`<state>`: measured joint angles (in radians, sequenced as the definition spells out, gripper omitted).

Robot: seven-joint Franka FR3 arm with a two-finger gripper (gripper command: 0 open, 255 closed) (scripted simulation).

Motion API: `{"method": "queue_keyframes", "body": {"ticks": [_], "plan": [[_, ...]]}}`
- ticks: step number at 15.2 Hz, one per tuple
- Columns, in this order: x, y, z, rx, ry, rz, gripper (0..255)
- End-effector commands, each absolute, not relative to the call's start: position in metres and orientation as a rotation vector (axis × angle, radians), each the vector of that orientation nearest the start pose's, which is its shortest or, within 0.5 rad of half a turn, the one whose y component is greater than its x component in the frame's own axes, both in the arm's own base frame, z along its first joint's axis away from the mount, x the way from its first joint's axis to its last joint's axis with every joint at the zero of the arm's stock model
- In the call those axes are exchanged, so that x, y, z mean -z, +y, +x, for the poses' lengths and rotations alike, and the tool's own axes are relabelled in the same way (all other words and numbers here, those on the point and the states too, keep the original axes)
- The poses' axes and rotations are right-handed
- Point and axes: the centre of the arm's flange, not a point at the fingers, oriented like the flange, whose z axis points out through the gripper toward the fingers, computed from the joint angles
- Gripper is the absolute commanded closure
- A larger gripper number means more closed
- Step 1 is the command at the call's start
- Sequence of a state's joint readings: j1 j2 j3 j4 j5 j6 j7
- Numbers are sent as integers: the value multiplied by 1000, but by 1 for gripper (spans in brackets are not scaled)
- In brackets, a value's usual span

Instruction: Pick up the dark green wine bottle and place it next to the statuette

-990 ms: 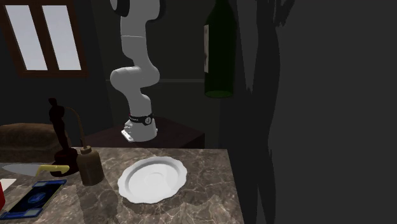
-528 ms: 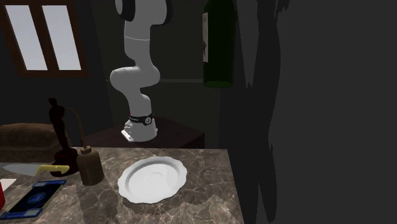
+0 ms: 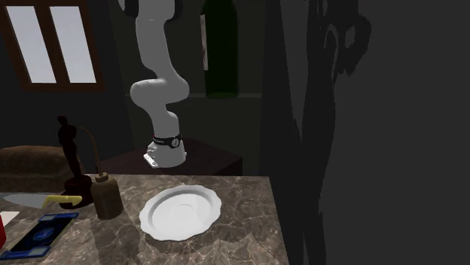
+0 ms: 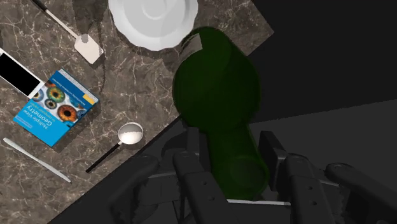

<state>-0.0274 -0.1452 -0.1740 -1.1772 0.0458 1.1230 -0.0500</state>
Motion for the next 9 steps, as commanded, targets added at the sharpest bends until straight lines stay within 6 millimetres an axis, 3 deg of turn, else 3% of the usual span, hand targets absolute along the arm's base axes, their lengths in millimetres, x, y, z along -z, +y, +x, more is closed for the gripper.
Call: {"method": "queue_keyframes", "body": {"ticks": [1, 9], "plan": [[-829, -100, 385, 148, 198, -3077, 255], [-834, -137, 287, 148, 198, -3077, 255]]}}
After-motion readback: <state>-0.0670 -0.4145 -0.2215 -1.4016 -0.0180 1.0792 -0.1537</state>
